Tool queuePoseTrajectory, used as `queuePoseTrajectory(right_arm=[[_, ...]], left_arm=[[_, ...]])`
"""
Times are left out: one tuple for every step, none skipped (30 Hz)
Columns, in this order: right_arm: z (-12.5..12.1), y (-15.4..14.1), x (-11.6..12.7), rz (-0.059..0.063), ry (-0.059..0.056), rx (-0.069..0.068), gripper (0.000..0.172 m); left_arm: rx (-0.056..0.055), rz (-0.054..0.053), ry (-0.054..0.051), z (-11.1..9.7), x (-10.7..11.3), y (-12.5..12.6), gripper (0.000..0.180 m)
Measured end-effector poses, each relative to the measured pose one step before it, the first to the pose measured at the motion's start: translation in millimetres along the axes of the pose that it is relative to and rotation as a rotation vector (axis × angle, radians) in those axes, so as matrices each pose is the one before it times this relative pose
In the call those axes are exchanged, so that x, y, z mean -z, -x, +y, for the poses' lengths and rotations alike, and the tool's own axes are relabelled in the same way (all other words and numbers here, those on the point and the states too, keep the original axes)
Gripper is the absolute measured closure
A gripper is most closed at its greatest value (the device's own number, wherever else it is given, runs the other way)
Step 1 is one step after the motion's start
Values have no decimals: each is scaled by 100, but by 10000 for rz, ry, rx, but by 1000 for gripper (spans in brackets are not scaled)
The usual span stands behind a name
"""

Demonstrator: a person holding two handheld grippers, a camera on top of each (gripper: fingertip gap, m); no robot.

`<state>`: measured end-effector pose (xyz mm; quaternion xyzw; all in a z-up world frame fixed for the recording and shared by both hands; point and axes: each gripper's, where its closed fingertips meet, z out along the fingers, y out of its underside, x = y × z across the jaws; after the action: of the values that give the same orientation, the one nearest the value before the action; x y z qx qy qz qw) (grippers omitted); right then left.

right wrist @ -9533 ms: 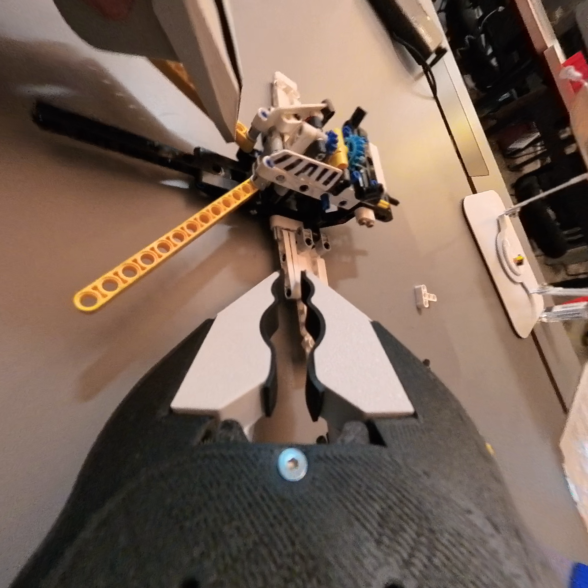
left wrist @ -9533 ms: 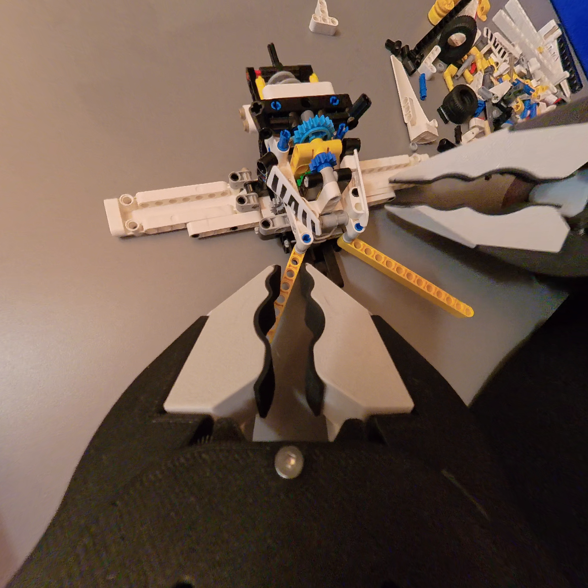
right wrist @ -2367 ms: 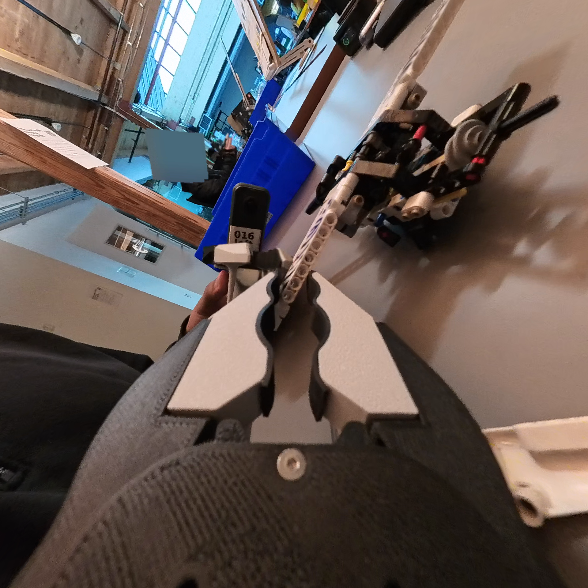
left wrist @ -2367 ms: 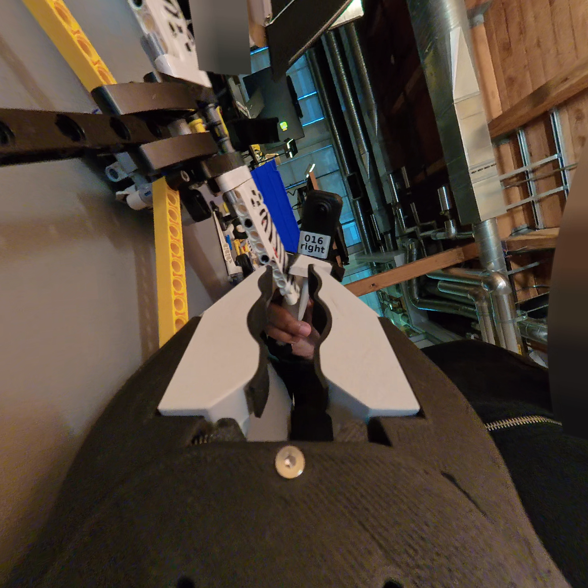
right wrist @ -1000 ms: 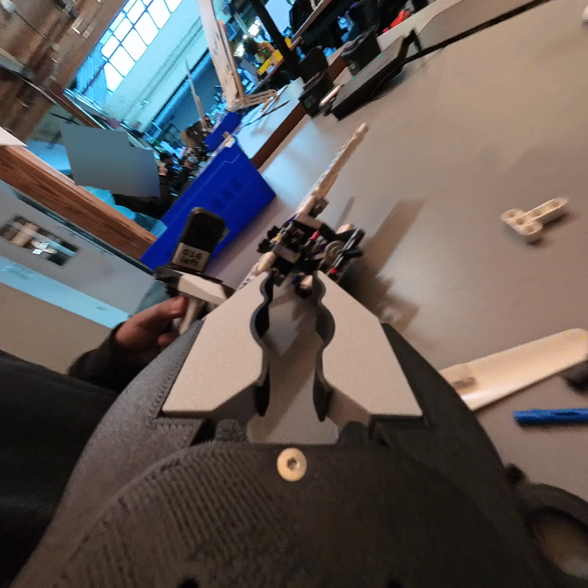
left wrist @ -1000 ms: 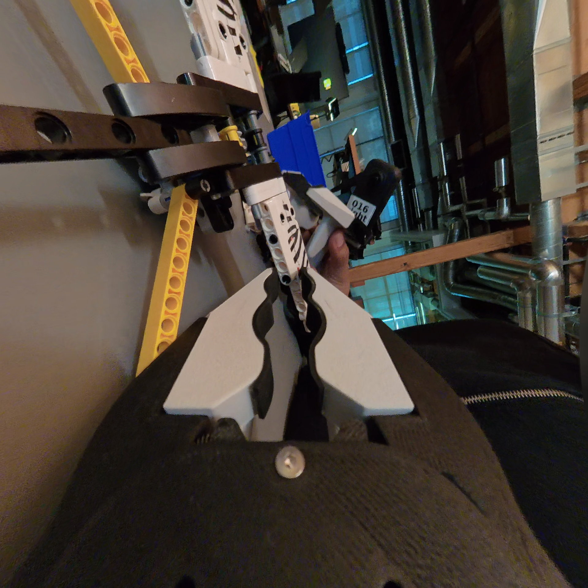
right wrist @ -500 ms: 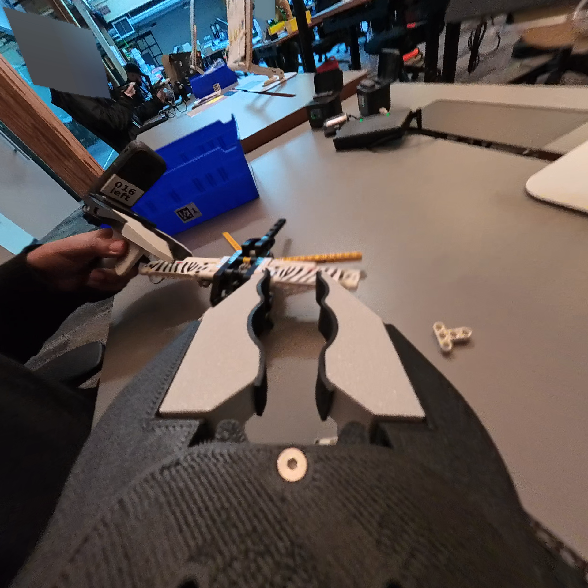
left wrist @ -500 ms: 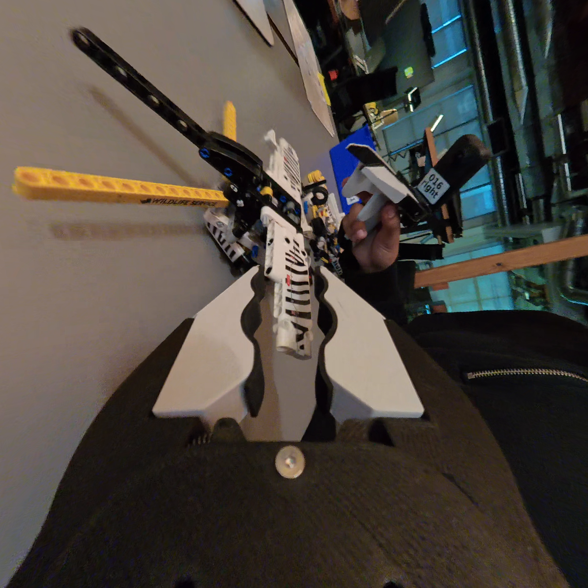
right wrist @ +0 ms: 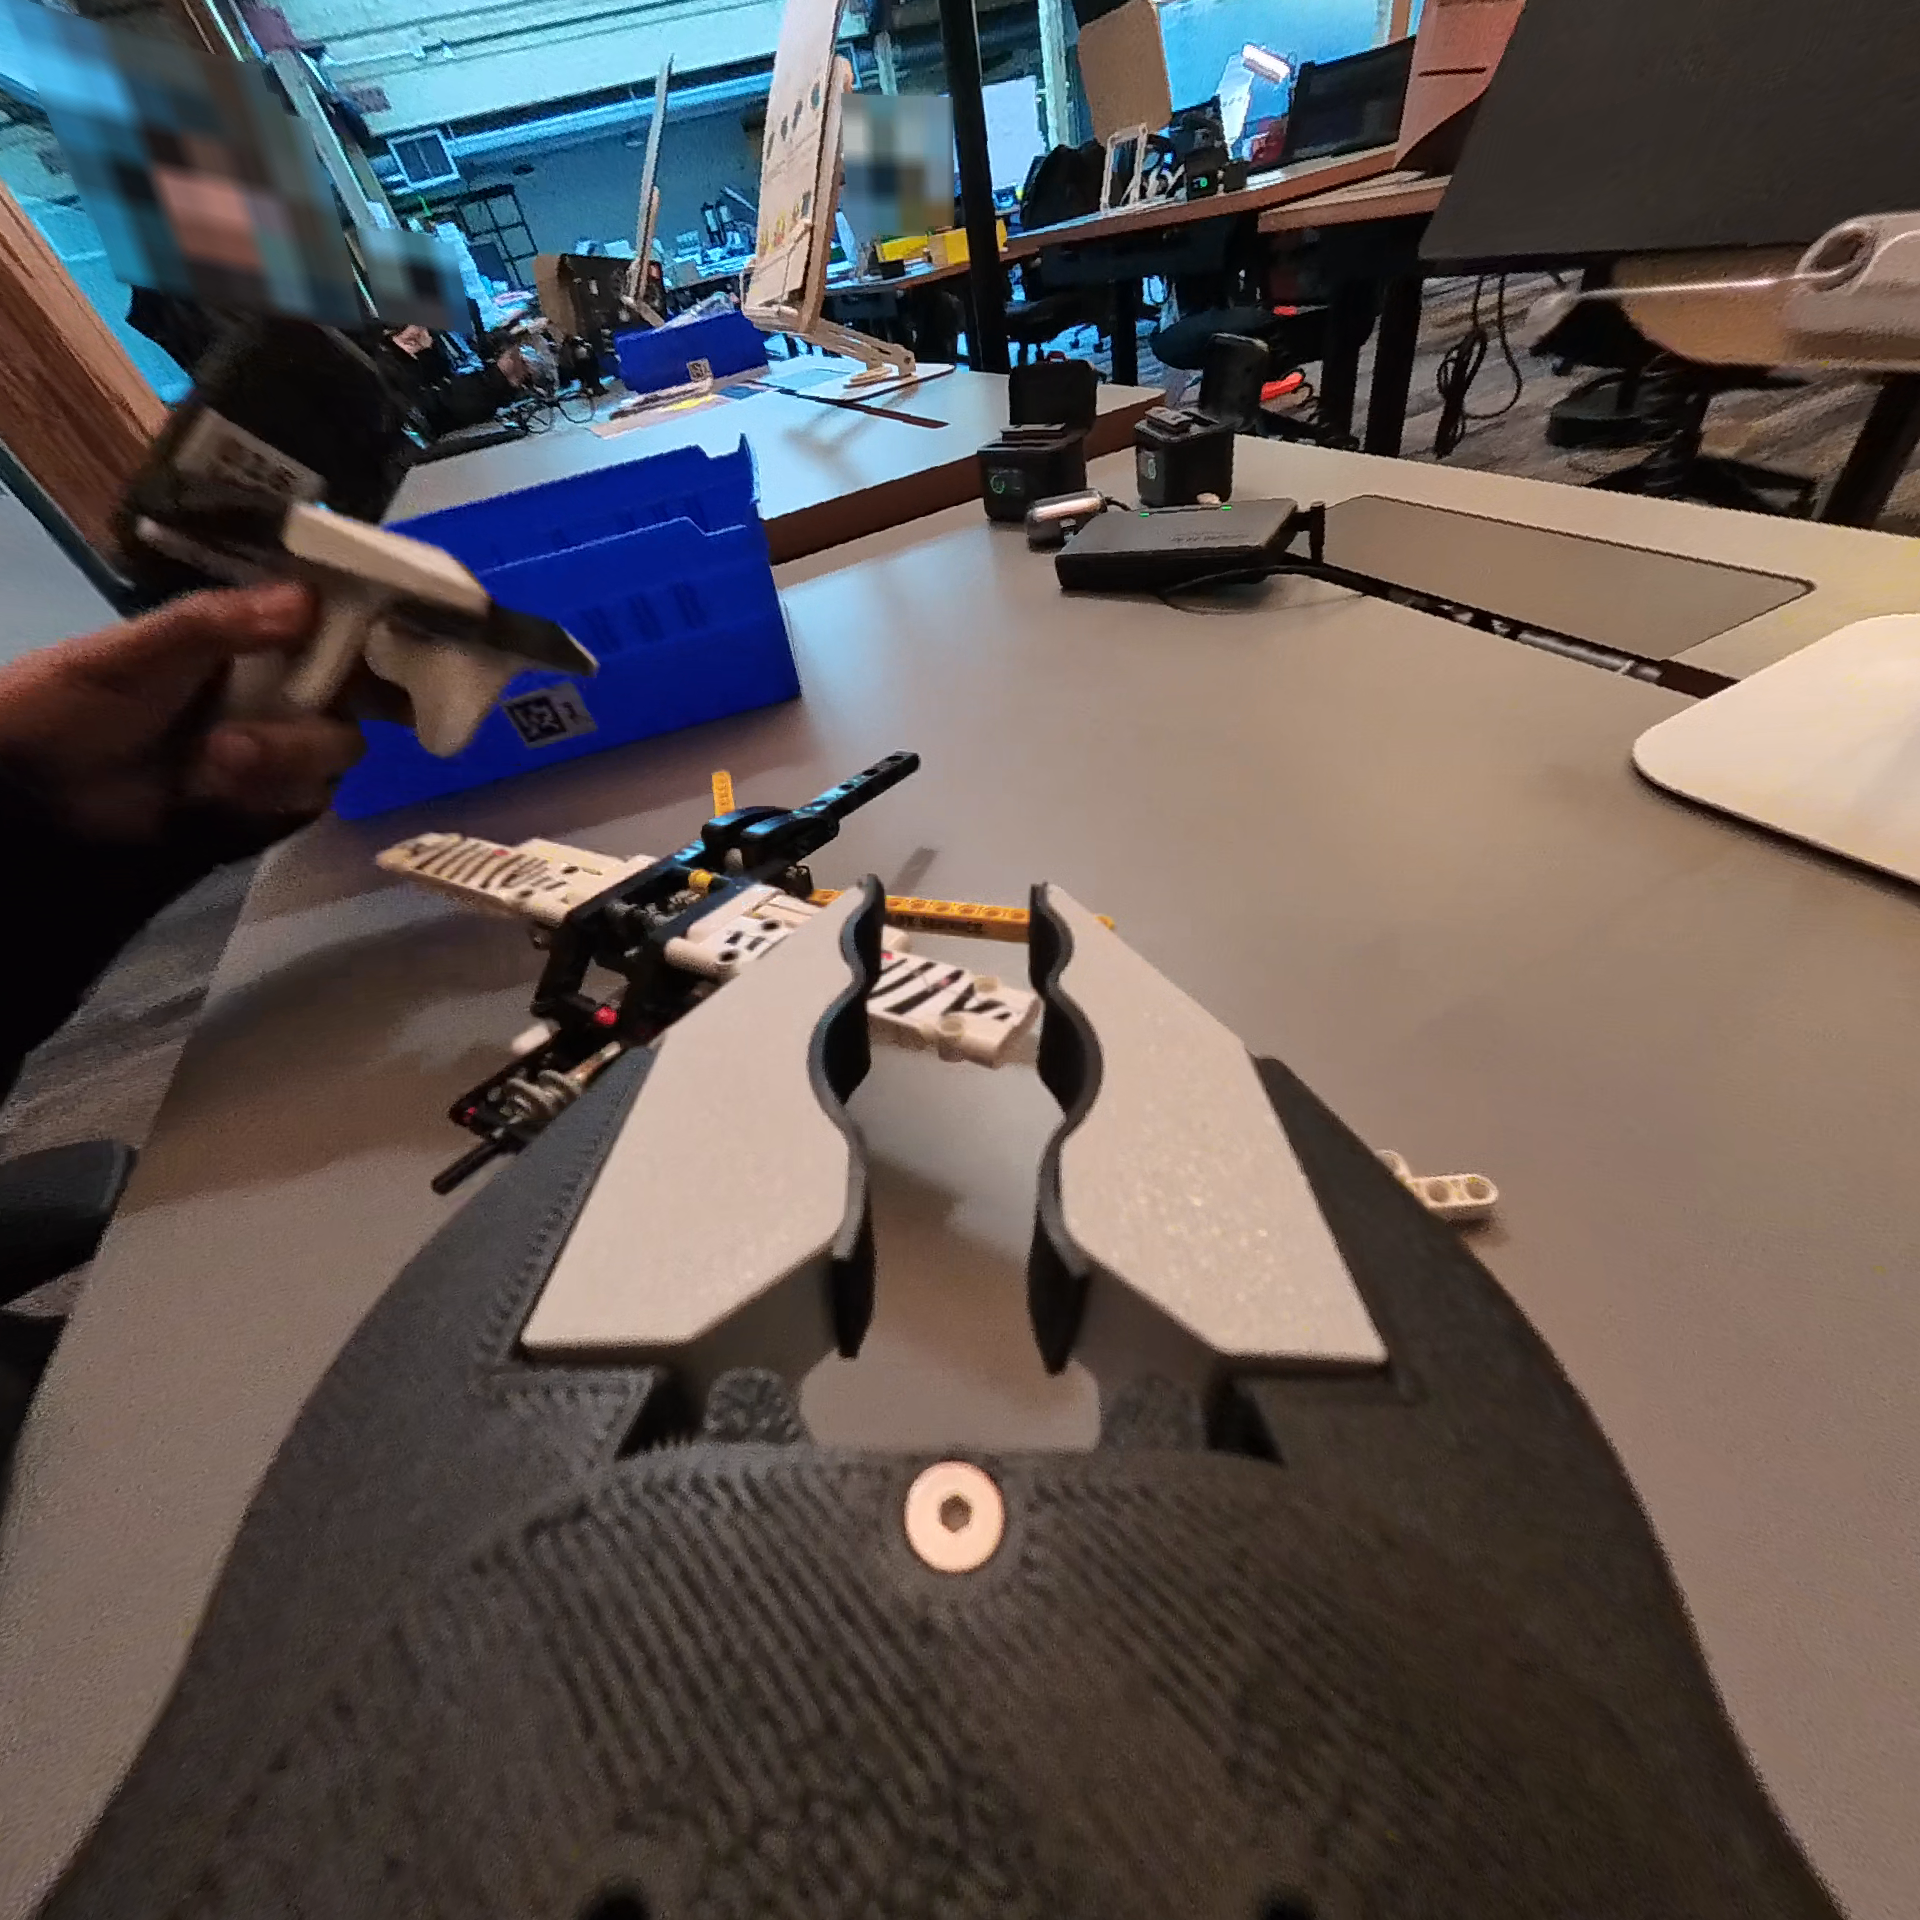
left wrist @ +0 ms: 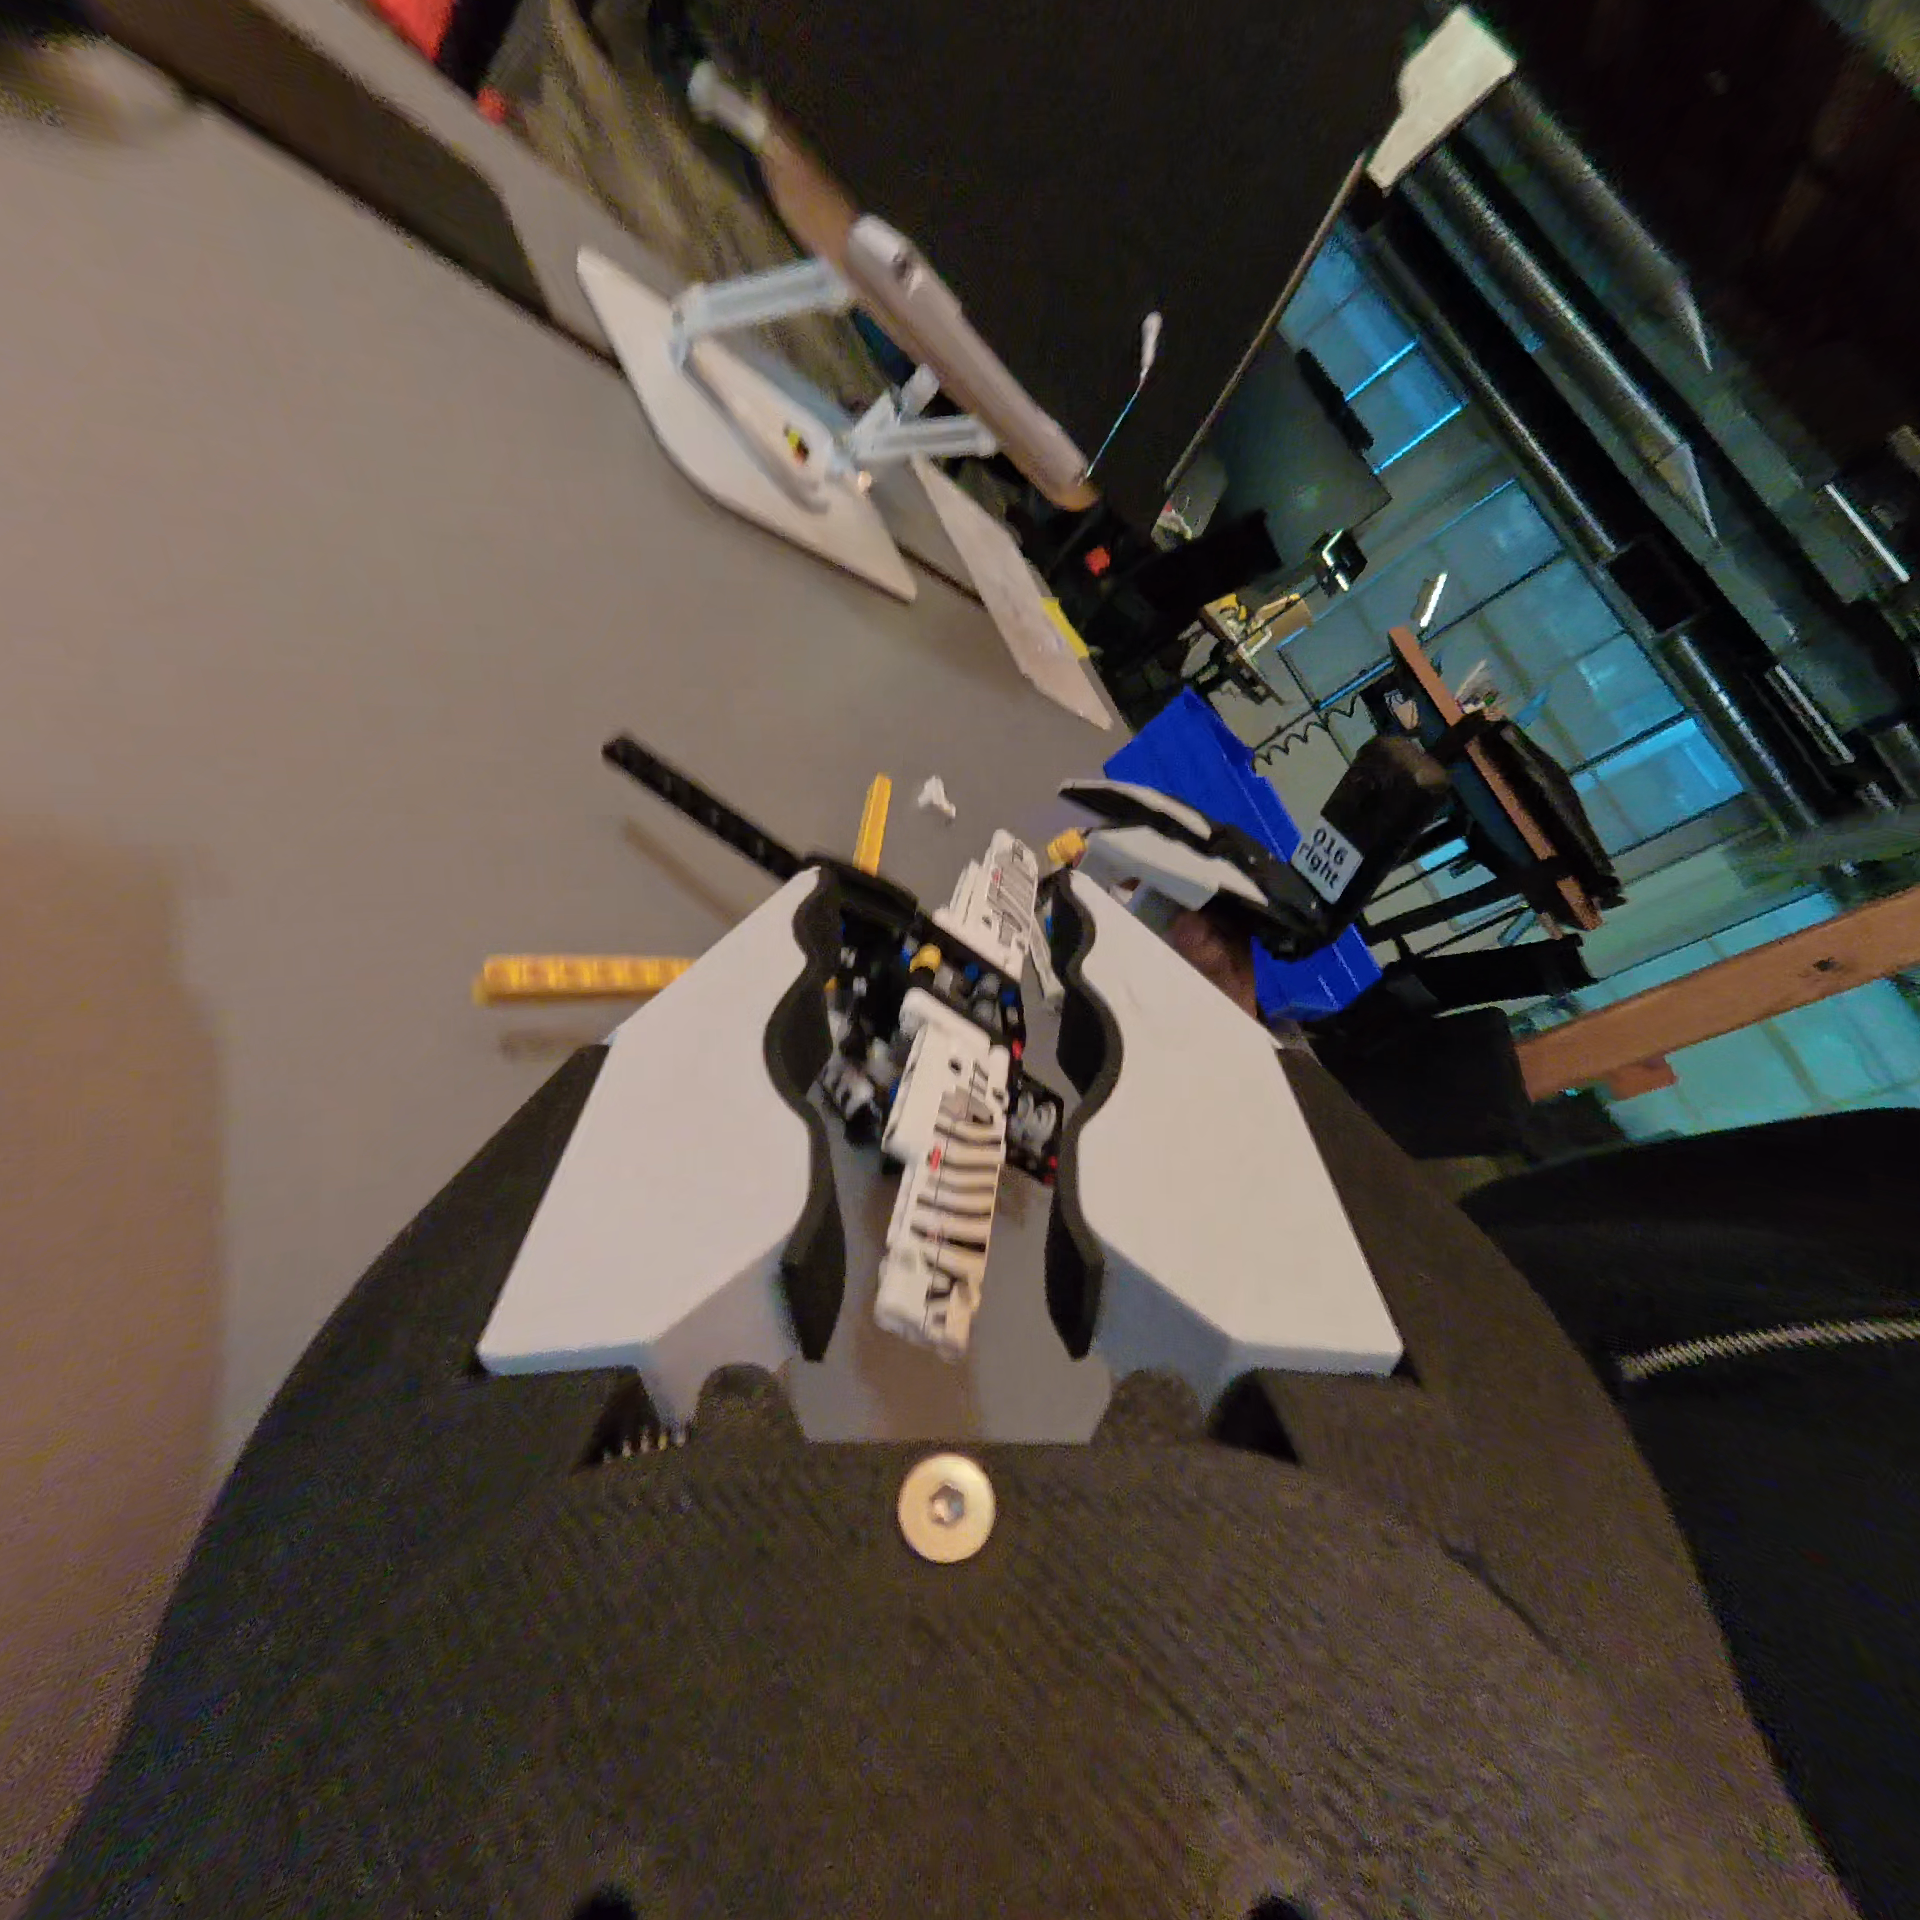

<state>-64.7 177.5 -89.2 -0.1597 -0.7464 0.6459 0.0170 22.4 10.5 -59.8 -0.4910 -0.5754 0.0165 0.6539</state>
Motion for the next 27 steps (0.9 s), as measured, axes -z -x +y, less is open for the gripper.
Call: queuePoseTrajectory(right_arm=[[167, -178, -22, 88, 3, 108, 146], [113, -150, -1, 78, 4, 103, 146], [-37, -137, 9, 70, -65, 97, 146], [-120, -99, 25, 57, -108, 71, 146], [-125, -58, 16, 48, -94, 28, 146], [-135, -36, 32, 35, -75, -31, 147], [-154, 23, 52, 26, -80, -42, 147], [-209, 12, 78, 56, -115, -2, 147], [-189, 13, 89, 89, -99, 22, 147], [-136, 14, 72, 108, -52, 35, 147], [-120, 51, 67, 111, -29, 50, 147], [-151, 88, 86, 112, -41, 47, 146], [-199, 170, 90, 90, -87, 24, 146], [-176, 226, 105, 61, -107, -10, 147], [-76, 264, 98, 40, -89, -46, 146], [19, 281, 71, 22, -52, -75, 146], [78, 273, 61, 5, -26, -98, 146], [59, 275, 52, -8, -28, -145, 145], [-19, 276, 61, -14, -62, -257, 145], [-58, 275, 103, -27, -67, -468, 144], [-70, 258, 146, -22, -54, -688, 143], [19, 209, 176, 11, -28, -821, 143], [280, 191, 163, -1, 85, -847, 142], [652, 159, 78, -19, 267, -809, 141], [1038, 89, -45, -18, 486, -765, 140], [1387, 78, -158, -24, 675, -696, 137], [1539, 116, -277, -46, 715, -598, 132]], left_arm=[[-427, 18, -209, -752, -332, -476, 142], [-442, 8, -103, -620, -571, -479, 141], [-461, 37, 84, -423, -754, -526, 140], [-477, 90, 252, -274, -877, -582, 139], [-477, 53, 316, -258, -908, -513, 139], [-527, 1, 263, -347, -847, -412, 138], [-537, -63, 203, -412, -791, -258, 138], [-426, -154, 189, -356, -698, -84, 137], [-334, -149, 152, -252, -606, -68, 137], [-278, -35, 101, -107, -515, -242, 137], [-203, 49, 62, 80, -430, -386, 137], [-116, 102, 110, 401, -384, -473, 137], [-102, 247, 225, 697, -343, -653, 137], [-47, 250, 268, 841, -307, -587, 137], [3, 88, 276, 868, -285, -269, 137], [-31, -38, 303, 829, -253, -53, 137], [-125, -105, 369, 808, -168, 42, 137], [-191, -181, 410, 757, -50, 128, 137], [-231, -240, 381, 616, 63, 178, 137], [-242, -271, 284, 436, 169, 167, 136], [-199, -228, 153, 281, 204, 43, 135], [-88, -108, 56, 181, 171, -184, 133], [29, 40, 11, 194, 102, -446, 131], [120, 126, 16, 327, -6, -596, 128], [183, 138, 44, 473, -74, -608, 126], [204, 23, 120, 603, -109, -366, 124], [142, -95, 213, 681, -141, -127, 123]])
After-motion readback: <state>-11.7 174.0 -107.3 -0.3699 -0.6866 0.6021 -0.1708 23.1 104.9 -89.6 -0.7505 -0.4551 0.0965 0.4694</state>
